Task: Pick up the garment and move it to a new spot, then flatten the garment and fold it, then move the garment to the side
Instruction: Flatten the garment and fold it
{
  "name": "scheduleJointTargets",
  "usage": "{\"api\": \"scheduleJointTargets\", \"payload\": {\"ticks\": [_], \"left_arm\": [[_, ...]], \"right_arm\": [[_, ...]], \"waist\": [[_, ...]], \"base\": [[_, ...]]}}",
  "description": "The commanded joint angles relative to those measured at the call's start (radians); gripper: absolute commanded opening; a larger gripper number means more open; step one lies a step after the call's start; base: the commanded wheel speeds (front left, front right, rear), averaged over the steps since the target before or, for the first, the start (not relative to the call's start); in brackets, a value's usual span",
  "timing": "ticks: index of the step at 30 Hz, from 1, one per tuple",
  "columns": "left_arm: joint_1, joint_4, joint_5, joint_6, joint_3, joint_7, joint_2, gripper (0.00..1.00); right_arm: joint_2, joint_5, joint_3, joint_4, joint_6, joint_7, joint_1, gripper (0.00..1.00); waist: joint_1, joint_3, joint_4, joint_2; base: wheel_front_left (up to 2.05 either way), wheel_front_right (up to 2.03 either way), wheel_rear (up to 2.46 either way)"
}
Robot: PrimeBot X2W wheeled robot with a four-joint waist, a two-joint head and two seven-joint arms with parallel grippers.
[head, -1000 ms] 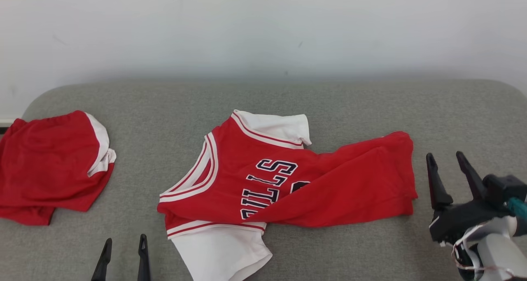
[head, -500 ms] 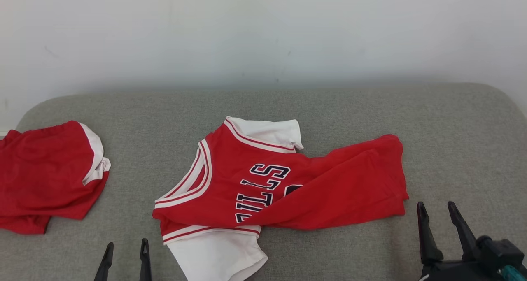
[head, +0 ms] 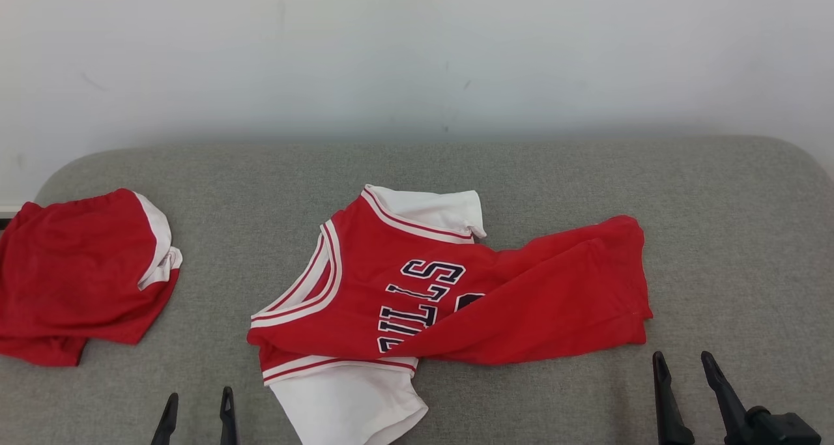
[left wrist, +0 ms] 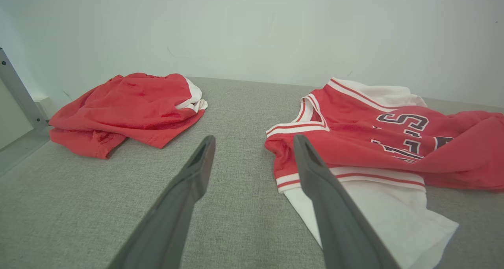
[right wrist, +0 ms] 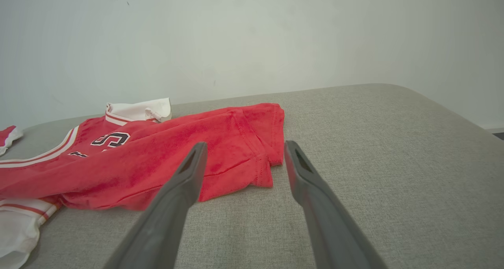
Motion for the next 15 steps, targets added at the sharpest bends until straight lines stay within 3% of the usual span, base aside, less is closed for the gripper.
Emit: {"api": "scheduleJointTargets", "payload": {"ticks": [1,6,15], "left_arm": [[0.004,0.002,0.009,0.003,0.002,-0.003,-0.001,1.0],[-0.004,-0.004,0.005,0.006,0.005,-0.003,-0.001,1.0],[-0.021,-0.006,-0.001,0.006,-0.003,-0.003,-0.001,1.0]], "right_arm": [[0.002,-0.004,-0.002,-0.002,-0.002,-0.001,-0.001,1.0],[-0.005,-0.003,0.006,0.018,-0.002,0.0,-0.02,1.0],[-0.079,-0.002,0.041,0.139,-0.002,0.03,-0.158,1.0]], "waist": [[0.0001,0.001,0.001,0.0],[0.0001,0.008,0.004,0.0],[0.0001,0.033,0.01,0.0]], "base": [[0.0,0.0,0.0],[0.0,0.0,0.0],[0.0,0.0,0.0]]}}
